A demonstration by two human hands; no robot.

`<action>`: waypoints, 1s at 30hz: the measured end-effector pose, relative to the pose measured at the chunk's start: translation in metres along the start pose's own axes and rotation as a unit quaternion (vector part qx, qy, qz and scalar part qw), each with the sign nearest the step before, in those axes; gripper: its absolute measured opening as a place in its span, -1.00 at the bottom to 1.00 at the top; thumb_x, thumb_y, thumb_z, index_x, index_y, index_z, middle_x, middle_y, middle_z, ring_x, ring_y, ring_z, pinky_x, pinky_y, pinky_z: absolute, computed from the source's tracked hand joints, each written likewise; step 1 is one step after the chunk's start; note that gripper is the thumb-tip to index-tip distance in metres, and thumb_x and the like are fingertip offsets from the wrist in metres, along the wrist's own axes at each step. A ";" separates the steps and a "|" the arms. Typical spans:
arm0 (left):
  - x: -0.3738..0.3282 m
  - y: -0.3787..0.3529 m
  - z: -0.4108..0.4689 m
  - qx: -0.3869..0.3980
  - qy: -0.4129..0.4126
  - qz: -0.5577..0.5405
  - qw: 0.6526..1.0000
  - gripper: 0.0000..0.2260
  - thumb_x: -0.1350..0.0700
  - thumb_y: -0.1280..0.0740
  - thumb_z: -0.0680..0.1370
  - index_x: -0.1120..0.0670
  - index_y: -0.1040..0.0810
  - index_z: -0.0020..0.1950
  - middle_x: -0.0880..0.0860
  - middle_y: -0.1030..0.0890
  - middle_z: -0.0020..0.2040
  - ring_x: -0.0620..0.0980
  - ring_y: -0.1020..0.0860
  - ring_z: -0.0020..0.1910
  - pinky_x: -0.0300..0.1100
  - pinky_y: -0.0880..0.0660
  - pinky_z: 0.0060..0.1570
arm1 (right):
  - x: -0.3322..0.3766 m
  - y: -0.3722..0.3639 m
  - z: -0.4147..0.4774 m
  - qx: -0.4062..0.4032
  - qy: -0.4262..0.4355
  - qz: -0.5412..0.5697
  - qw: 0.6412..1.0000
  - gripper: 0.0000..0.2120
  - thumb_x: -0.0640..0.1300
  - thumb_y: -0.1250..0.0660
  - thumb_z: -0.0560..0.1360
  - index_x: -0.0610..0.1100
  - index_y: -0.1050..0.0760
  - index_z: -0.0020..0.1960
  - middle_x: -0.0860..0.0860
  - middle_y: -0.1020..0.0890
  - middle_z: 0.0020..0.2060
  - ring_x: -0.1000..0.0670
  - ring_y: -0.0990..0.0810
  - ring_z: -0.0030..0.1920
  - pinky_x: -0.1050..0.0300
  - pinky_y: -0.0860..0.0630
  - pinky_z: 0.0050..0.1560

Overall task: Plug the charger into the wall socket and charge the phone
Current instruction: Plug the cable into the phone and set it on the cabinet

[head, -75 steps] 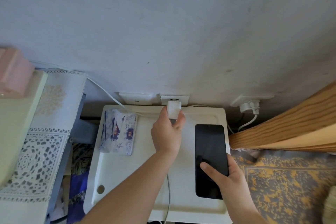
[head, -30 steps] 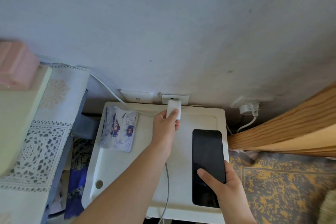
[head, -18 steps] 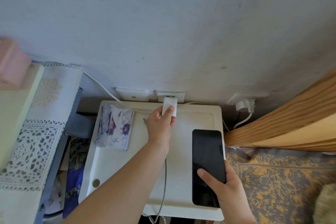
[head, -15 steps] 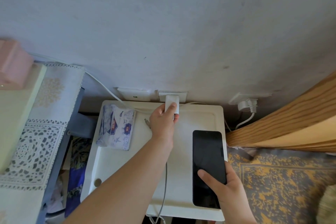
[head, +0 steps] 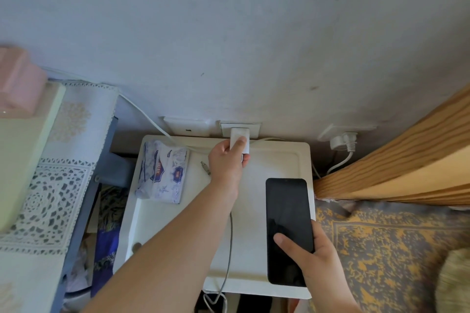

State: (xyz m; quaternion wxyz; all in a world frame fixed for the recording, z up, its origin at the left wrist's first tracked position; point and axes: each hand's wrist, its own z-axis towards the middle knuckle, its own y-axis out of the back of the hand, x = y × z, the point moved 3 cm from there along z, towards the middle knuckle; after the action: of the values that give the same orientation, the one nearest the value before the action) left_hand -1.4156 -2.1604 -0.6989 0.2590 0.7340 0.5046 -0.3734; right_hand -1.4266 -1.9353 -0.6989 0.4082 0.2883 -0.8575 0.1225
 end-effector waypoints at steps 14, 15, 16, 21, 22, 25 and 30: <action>-0.005 0.081 -0.001 -0.105 -0.115 0.530 0.833 -0.63 -0.07 -0.21 0.57 0.13 -0.49 -0.34 0.05 -0.53 -0.42 0.04 -0.47 -0.43 -0.23 -0.25 -0.48 | 0.006 -0.014 -0.018 0.004 0.009 -0.001 1.000 -0.71 -0.20 -0.55 0.32 0.08 -0.60 -0.05 0.15 -0.73 -0.19 0.15 -0.69 -0.18 0.22 -0.55 -0.16; -0.001 0.082 -0.001 -0.095 -0.091 0.549 0.825 -0.59 -0.12 -0.22 0.55 0.16 -0.53 -0.32 0.08 -0.55 -0.39 0.06 -0.49 -0.40 -0.21 -0.27 -0.46 | 0.006 -0.015 -0.017 0.005 0.009 0.001 1.000 -0.71 -0.20 -0.55 0.32 0.07 -0.60 -0.05 0.14 -0.73 -0.19 0.14 -0.69 -0.18 0.22 -0.56 -0.16; 0.003 0.081 -0.001 -0.084 -0.071 0.556 0.824 -0.56 -0.16 -0.23 0.54 0.17 -0.56 -0.30 0.09 -0.57 -0.37 0.10 -0.52 -0.37 -0.20 -0.30 -0.44 | 0.006 -0.015 -0.017 0.005 0.010 0.002 1.000 -0.71 -0.20 -0.55 0.32 0.07 -0.60 -0.05 0.13 -0.73 -0.19 0.13 -0.70 -0.17 0.23 -0.56 -0.17; 0.017 0.075 0.003 -0.092 -0.043 0.538 0.836 -0.53 -0.22 -0.28 0.50 0.20 -0.61 -0.18 0.13 -0.63 -0.26 0.15 -0.58 -0.25 -0.16 -0.39 -0.33 | 0.003 -0.016 -0.015 0.002 0.011 0.002 1.000 -0.71 -0.21 -0.54 0.33 0.07 -0.59 -0.05 0.16 -0.73 -0.19 0.15 -0.69 -0.17 0.26 -0.58 -0.23; 0.017 0.074 0.004 -0.095 -0.043 0.538 0.837 -0.55 -0.20 -0.28 0.50 0.20 -0.62 -0.17 0.14 -0.65 -0.23 0.14 -0.58 -0.25 -0.15 -0.39 -0.34 | 0.002 -0.016 -0.015 0.000 0.011 0.002 1.000 -0.71 -0.21 -0.54 0.33 0.08 -0.58 -0.05 0.17 -0.72 -0.19 0.16 -0.69 -0.17 0.28 -0.58 -0.26; 0.014 0.074 0.006 -0.080 -0.039 0.524 0.847 -0.66 -0.07 -0.29 0.53 0.20 -0.64 -0.16 0.14 -0.67 -0.23 0.15 -0.61 -0.23 -0.17 -0.38 -0.35 | 0.004 -0.015 -0.016 -0.003 0.011 -0.001 1.000 -0.71 -0.20 -0.54 0.34 0.07 -0.57 -0.04 0.20 -0.71 -0.21 0.18 -0.67 -0.19 0.27 -0.56 -0.22; 0.008 0.083 -0.021 -0.103 -0.077 0.413 0.902 -0.87 -0.01 -0.36 0.48 0.00 -0.50 -0.22 -0.19 -0.51 -0.37 -0.17 -0.45 -0.37 -0.34 -0.27 -0.40 | 0.012 -0.016 -0.018 -0.003 0.006 0.012 1.000 -0.72 -0.20 -0.52 0.35 0.08 -0.56 -0.04 0.21 -0.72 -0.21 0.19 -0.67 -0.18 0.16 -0.54 -0.13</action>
State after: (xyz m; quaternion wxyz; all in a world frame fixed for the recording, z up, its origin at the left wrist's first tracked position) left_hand -1.3304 -2.1700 -0.6931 0.5023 0.8147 0.1705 -0.2343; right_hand -1.4114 -1.9450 -0.6785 0.4129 0.2764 -0.8586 0.1267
